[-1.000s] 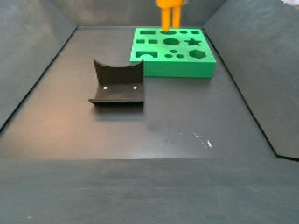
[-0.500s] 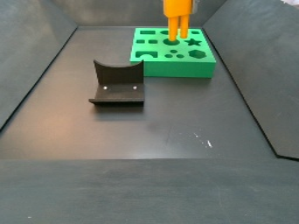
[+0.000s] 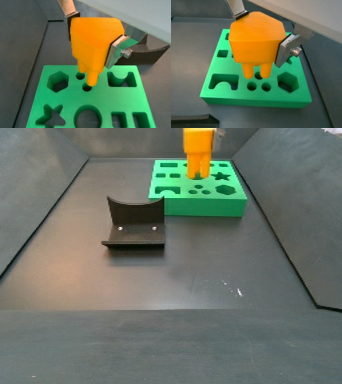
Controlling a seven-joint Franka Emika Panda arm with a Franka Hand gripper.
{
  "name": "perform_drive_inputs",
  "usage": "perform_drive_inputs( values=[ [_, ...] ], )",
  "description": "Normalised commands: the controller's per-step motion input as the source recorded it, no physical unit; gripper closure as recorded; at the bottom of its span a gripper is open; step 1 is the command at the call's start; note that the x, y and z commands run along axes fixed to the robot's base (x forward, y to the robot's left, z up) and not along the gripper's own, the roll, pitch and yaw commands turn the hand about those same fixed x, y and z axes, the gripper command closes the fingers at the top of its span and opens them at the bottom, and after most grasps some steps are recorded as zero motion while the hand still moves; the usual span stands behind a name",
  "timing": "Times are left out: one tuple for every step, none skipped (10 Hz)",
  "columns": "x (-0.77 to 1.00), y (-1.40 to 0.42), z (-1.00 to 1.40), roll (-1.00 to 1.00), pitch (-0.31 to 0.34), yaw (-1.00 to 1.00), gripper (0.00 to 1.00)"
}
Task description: Insert the 3 prong object.
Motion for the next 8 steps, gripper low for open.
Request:
perform_drive_inputs(
  values=[
    [-0.13,0.16,-0.27,0.37,-0.117,-0.31,1.00],
    [-0.06,0.03,-0.27,0.29,-0.011,-0.28,1.00],
    [0.03,0.03,-0.22,-0.05,0.000,-0.27,1.00],
    [0.13,0.00,0.00,-0.07,0.004,-0.09,1.00],
    [0.00,0.01,-0.40,-0.01,-0.017,-0.22,1.00],
    [0.00,0.01,-0.31,-0.03,0.000,-0.54,1.00],
    [0.00,0.05,-0.29,0.00,0.000,-0.45,1.00],
    [0.00,0.09,-0.27,0.00,0.000,-0.23,1.00]
  ],
)
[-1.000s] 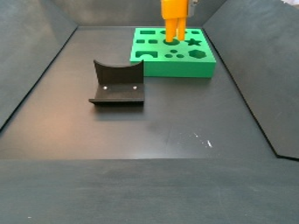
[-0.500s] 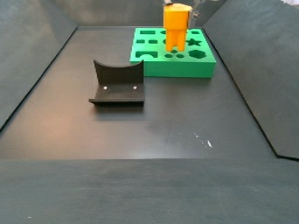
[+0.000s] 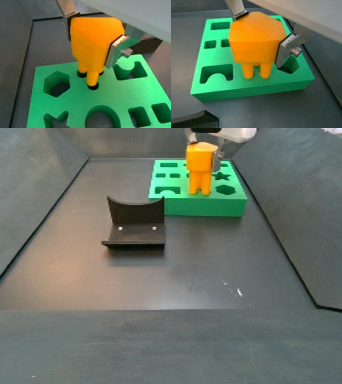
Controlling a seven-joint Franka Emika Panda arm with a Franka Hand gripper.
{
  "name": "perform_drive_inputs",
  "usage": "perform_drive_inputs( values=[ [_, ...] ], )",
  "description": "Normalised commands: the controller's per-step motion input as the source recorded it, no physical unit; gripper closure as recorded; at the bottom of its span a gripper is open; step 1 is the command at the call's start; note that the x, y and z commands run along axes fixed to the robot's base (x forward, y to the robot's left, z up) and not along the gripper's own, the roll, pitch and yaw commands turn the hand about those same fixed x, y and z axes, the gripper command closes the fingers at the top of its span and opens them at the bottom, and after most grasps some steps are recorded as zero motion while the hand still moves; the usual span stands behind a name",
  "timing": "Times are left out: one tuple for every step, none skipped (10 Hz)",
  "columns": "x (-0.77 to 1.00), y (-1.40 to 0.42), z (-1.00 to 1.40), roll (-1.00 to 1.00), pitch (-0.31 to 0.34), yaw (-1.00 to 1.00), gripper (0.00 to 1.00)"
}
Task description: Insert the 3 prong object.
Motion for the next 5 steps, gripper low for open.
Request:
perform_drive_inputs(
  values=[
    [0.00,0.10,-0.31,0.00,0.000,-0.03,1.00],
    [0.00,0.00,-0.43,0.00,-0.013,0.15,1.00],
    [0.00,-0.05,-0.37,0.00,-0.027,0.37,1.00],
    [0.00,-0.20,-0.34,-0.03,0.000,0.38,1.00],
    [0.00,-0.24,-0.34,-0.05,0.000,0.44,1.00]
  ],
)
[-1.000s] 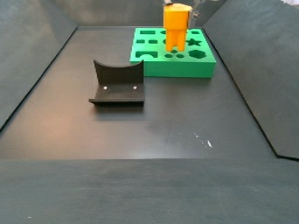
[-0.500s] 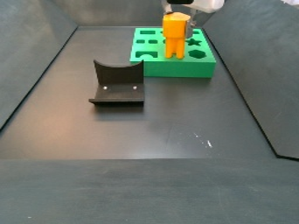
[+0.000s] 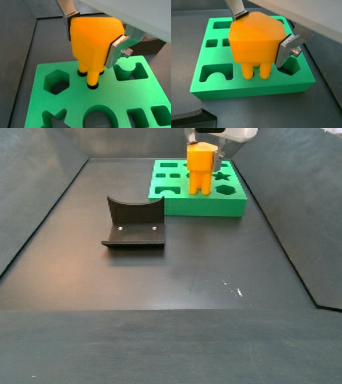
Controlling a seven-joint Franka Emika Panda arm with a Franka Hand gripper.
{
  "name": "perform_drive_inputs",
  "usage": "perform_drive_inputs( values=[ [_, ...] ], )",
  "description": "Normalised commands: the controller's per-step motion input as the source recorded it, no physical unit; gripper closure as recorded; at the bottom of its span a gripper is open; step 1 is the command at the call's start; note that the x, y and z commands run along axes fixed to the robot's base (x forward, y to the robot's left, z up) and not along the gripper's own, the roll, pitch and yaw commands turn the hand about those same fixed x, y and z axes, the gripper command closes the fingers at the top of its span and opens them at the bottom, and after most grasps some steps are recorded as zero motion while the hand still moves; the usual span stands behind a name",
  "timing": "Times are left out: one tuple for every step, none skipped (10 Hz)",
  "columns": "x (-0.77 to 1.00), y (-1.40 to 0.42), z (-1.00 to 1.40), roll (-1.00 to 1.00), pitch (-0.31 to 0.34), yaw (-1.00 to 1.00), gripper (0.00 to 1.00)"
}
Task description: Insert the 3 prong object.
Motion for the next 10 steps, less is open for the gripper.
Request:
perform_drive_inputs(
  values=[
    [0.00,-0.23,-0.34,-0.04,0.000,0.43,1.00],
    [0.00,0.00,-0.36,0.02,0.000,0.20,1.00],
    [0.00,0.03,-0.35,0.13,0.000,0.25,1.00],
    [0.00,0.00,-0.44,0.22,-0.009,0.36,1.00],
    [0.13,-0.01,-0.51,0.22,0.000,0.21,1.00],
    [0.19,-0.09,-0.44,0.21,0.040,-0.06,1.00],
    [0.13,-0.12,-0.41,0.28,0.064,-0.14,1.00],
    [0.08,-0.14,-0.48,0.40,0.070,-0.15,1.00],
    [0.11,0.00,-0.13,0.01,0.034,-0.05,1.00],
    [0.00,0.00,0.00,0.00,0.000,0.00,1.00]
  ],
)
